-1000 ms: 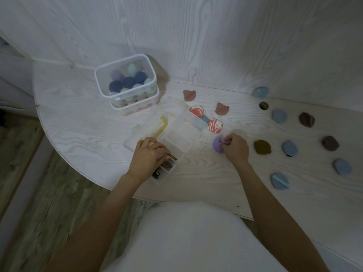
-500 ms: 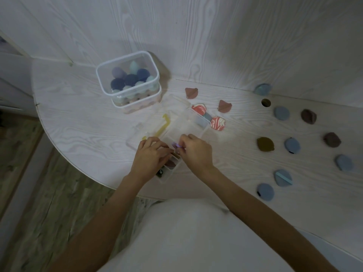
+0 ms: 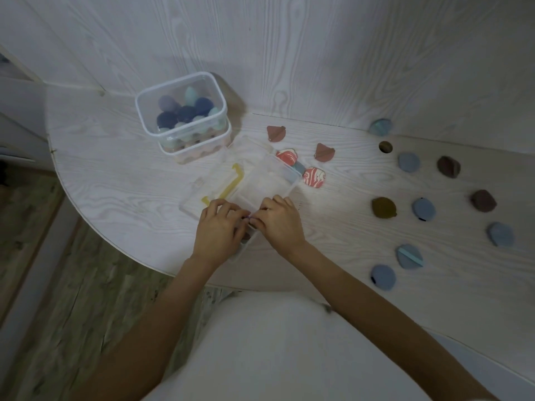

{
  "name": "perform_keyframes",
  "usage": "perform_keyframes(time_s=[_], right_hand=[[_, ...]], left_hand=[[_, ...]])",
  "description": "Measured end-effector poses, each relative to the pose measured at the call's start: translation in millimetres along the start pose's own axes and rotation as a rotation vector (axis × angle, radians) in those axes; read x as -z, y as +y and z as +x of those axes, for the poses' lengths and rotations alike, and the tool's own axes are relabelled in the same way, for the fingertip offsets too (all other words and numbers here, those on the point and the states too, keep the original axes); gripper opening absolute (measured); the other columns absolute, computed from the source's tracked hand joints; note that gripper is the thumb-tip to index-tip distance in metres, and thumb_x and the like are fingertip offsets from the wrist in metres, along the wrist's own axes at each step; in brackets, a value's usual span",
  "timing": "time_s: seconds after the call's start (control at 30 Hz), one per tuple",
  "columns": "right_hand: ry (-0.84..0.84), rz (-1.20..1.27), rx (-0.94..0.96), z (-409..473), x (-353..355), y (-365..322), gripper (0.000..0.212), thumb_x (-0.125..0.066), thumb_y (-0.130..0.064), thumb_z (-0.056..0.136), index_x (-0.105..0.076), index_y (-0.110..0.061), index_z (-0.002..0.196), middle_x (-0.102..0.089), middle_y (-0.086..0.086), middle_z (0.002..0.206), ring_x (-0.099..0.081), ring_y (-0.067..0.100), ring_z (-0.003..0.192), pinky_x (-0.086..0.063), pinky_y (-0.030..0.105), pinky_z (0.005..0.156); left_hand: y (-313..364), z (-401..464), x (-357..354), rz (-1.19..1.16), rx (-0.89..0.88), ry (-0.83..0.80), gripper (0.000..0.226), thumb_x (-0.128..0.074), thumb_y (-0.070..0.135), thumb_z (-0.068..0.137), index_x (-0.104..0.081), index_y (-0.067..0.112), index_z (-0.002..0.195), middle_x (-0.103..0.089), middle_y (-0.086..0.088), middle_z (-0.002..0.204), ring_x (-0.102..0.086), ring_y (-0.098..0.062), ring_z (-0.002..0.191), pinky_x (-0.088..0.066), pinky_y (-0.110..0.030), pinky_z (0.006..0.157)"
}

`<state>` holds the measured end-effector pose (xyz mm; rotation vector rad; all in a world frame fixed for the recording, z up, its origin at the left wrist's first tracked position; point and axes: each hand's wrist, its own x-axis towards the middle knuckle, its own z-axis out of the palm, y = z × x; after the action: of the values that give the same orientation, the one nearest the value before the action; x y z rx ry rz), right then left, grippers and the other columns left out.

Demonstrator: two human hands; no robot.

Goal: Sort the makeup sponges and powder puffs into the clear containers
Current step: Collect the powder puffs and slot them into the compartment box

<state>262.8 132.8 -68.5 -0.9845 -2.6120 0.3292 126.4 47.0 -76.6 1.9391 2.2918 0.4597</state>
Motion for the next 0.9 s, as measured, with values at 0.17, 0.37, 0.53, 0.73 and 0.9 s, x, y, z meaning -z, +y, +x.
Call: perform_keyframes(time_s=[0.17,0.37,0.53,0.73,0.9], right_hand=[[0.183,0.323,-0.298,-22.5,33.0,48.6,0.017,-0.058,-0.022,0.087,-0.071,-0.011,0.085,-0.066,0.005,0.081,-0.056,0.019,0.074,-0.042,0.030,0.069],[0.169,-0.001,-0.616,-86.2,42.5,158.4,0.032,-0.039,-0.015,0.089,-0.067,-0.006,0.101,-0.062,0.019,0.103,-0.054,0.041,0.093,-0.043,0.043,0.080],[-0.141,-0.038,-0.890,-84.4,53.6,185.6,0.039,-0.053,-0.014,0.092,-0.046,-0.010,0.130,-0.037,0.025,0.137,-0.037,0.043,0.120,-0.039,0.051,0.091],[0.067,0.404,-0.725,-65.1,68.4,158.6,0.014,-0.061,0.004,0.080,-0.064,-0.007,0.088,-0.061,0.009,0.094,-0.054,0.022,0.089,-0.040,0.029,0.073],[0.056,0.632,-0.441,-26.3,79.4,72.0,0.031,-0.060,-0.001,0.086,-0.059,-0.013,0.113,-0.062,0.005,0.103,-0.056,0.014,0.089,-0.043,0.014,0.071]], left_hand=[[15.3,-2.9,-0.6,0.034,0.087,0.022,0.037,-0.043,0.041,0.086,-0.069,0.017,0.094,-0.065,-0.003,0.097,-0.045,-0.026,0.105,-0.044,-0.039,0.078],[26.8,0.1,-1.0,0.059,0.180,-0.014,0.052,-0.047,0.062,0.076,-0.070,0.020,0.096,-0.066,-0.001,0.095,-0.042,-0.025,0.107,-0.045,-0.040,0.080],[27.5,0.7,-4.0,0.061,0.205,-0.006,0.057,-0.046,0.064,0.074,-0.070,0.018,0.097,-0.067,-0.002,0.093,-0.045,-0.028,0.107,-0.048,-0.040,0.080],[26.9,-0.9,-1.9,0.038,0.192,-0.021,0.058,-0.044,0.064,0.074,-0.069,0.017,0.095,-0.068,-0.001,0.093,-0.047,-0.028,0.110,-0.048,-0.038,0.085],[23.9,-7.8,5.0,0.021,0.163,-0.020,0.052,-0.044,0.059,0.076,-0.070,0.018,0.096,-0.071,0.004,0.095,-0.051,-0.024,0.114,-0.049,-0.030,0.082]])
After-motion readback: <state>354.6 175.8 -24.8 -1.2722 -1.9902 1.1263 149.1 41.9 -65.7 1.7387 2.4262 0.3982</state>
